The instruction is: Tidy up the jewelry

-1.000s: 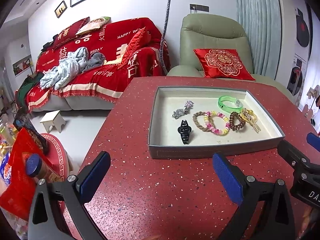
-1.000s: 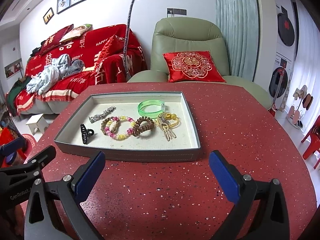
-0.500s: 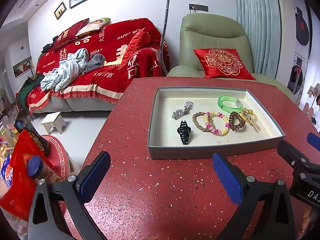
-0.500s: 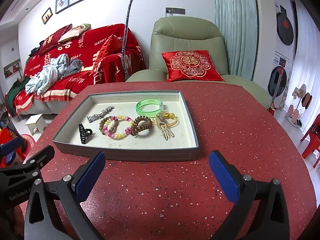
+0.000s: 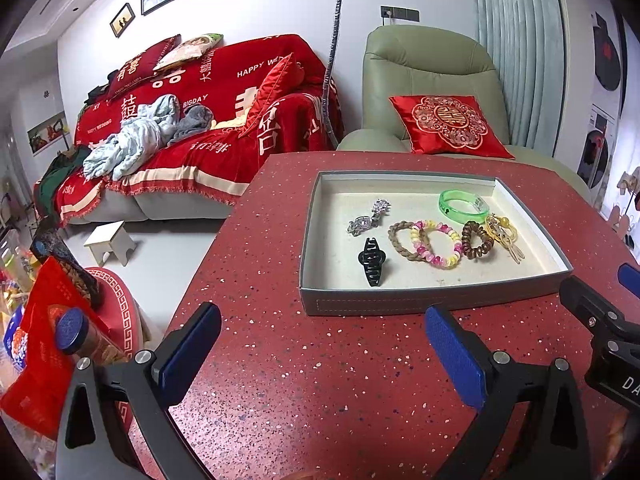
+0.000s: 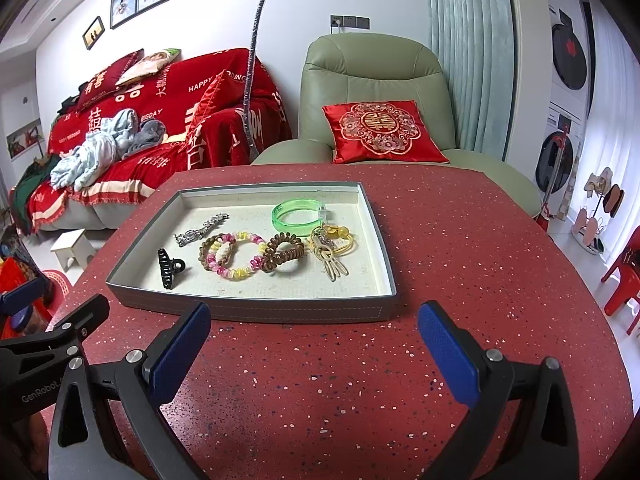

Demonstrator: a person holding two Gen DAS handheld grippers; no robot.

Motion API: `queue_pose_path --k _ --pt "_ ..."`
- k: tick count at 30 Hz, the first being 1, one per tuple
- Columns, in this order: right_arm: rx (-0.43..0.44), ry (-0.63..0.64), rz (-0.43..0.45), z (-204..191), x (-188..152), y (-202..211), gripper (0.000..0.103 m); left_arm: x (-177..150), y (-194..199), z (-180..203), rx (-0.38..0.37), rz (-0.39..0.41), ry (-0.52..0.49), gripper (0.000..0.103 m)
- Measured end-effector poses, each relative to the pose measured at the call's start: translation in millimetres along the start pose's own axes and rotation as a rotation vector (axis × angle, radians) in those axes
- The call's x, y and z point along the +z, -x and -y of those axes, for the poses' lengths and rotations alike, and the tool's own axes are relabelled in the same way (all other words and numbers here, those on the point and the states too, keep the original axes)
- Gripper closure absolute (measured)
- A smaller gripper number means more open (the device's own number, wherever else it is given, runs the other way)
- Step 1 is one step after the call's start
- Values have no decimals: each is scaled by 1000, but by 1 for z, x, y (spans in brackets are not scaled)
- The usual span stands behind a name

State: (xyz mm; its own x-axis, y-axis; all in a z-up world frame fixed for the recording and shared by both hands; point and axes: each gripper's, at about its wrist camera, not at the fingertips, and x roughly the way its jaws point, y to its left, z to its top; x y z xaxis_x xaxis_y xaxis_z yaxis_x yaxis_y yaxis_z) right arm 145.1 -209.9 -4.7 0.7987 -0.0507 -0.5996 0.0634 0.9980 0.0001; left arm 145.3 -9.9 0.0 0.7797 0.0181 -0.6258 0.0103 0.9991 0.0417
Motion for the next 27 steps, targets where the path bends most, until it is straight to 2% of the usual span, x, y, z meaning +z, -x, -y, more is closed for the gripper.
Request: queue_pose_path --k 27 --pt "0 -1 0 0 0 0 0 -1 1 -2 3 0 -3 0"
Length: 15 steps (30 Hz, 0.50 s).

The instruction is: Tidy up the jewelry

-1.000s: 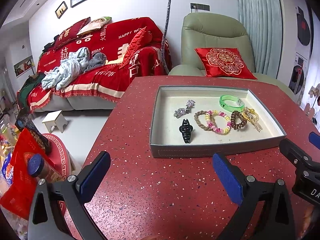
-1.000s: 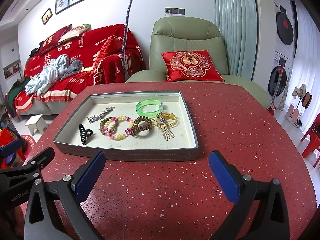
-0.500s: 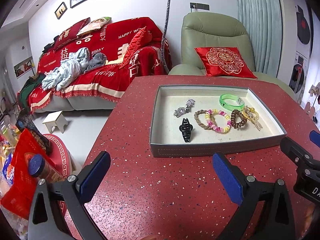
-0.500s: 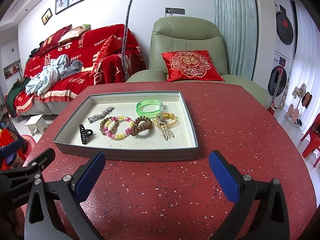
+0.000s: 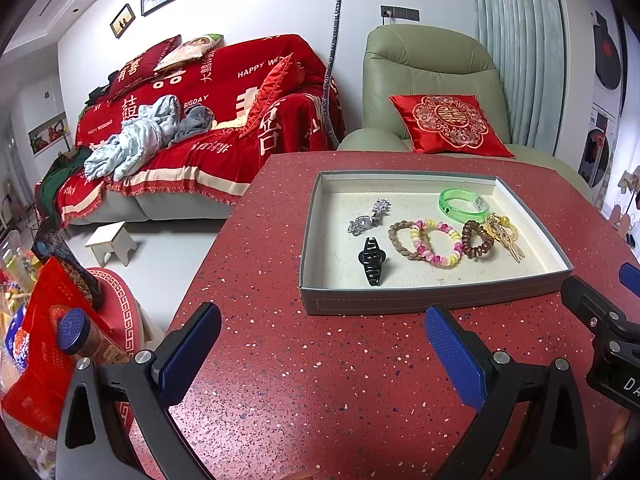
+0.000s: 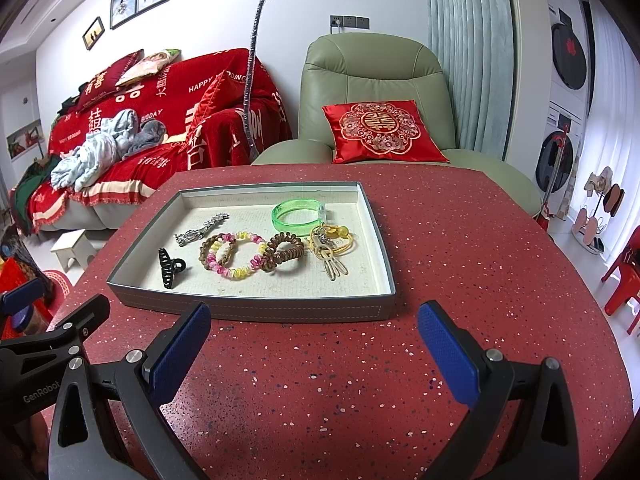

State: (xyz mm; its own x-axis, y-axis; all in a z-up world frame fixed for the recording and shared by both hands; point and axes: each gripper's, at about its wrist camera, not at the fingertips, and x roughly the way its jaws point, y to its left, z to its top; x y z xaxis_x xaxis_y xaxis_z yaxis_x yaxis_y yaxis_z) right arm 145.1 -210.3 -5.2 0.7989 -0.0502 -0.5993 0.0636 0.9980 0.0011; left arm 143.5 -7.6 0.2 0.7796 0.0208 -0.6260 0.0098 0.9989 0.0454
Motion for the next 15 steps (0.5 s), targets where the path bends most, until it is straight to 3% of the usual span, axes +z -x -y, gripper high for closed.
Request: queue_pose_path --k 15 --pt "0 0 0 0 0 0 0 0 0 1 0 -1 0 0"
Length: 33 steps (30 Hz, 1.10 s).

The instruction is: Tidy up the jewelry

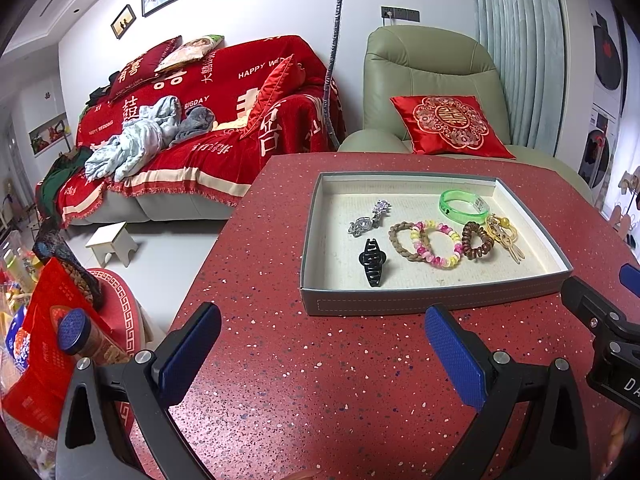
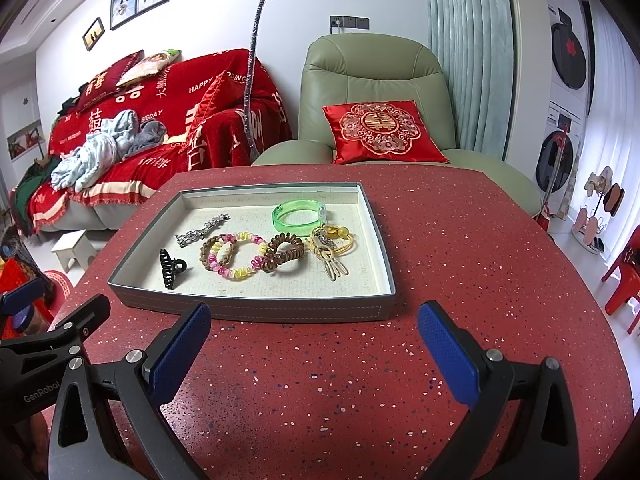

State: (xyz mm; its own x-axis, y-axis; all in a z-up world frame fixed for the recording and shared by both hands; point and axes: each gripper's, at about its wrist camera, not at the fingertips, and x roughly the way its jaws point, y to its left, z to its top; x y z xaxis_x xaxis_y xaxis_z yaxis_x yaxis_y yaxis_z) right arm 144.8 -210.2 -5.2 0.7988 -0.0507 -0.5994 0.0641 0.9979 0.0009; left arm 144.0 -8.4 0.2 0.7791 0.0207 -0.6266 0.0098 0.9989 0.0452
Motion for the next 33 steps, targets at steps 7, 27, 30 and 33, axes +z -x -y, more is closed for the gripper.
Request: queue_pose_path --k 7,27,30,33 --pt "1 -1 -2 0 0 0 0 0 1 -1 0 -2 -2 0" --pt "2 -1 -2 0 0 0 0 -1 4 -6 4 -5 0 0" --pt "2 -2 -2 0 0 0 0 -1 4 -5 2 -5 -1 0" --pt "1 -2 -2 0 0 0 0 -2 4 -5 2 -5 -6 0"
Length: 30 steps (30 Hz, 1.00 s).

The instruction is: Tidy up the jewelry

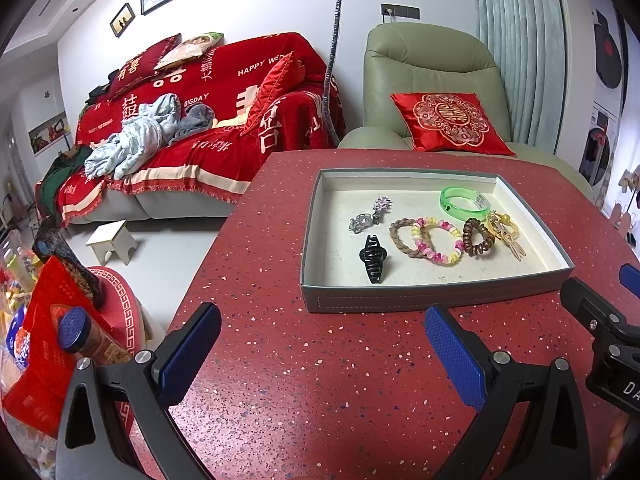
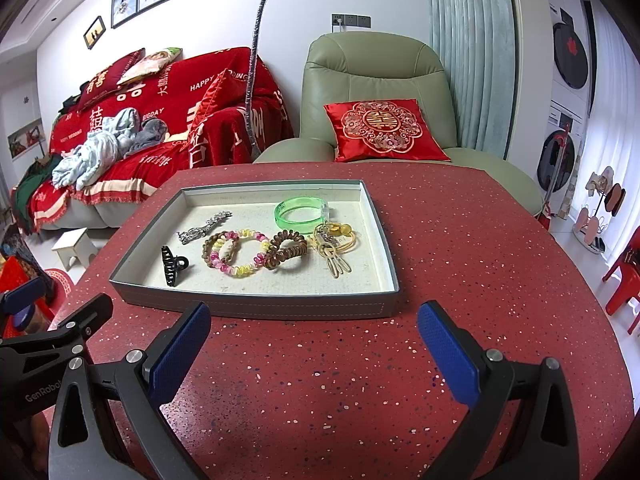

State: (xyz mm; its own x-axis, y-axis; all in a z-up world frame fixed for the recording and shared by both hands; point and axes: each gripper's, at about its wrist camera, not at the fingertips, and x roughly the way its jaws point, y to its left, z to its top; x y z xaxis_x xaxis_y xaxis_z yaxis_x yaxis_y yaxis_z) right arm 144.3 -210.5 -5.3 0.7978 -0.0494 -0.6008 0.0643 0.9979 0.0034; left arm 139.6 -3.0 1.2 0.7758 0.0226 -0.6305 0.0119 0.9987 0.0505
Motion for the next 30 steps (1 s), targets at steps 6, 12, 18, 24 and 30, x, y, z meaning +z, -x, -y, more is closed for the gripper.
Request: queue_pose_path --k 6,12,18,24,30 --pt "1 1 0 0 0 0 0 0 -2 2 -7 -8 5 0" --pt "0 0 0 0 0 0 0 1 -2 2 -6 -10 2 0" --pt "1 -1 -1 0 0 0 0 1 -3 4 -6 -13 4 0" --pt "1 0 -1 0 0 -1 0 2 -4 4 -11 -13 3 0" --pt "1 -2 -3 0 0 0 0 1 -1 7 -12 1 -22 0"
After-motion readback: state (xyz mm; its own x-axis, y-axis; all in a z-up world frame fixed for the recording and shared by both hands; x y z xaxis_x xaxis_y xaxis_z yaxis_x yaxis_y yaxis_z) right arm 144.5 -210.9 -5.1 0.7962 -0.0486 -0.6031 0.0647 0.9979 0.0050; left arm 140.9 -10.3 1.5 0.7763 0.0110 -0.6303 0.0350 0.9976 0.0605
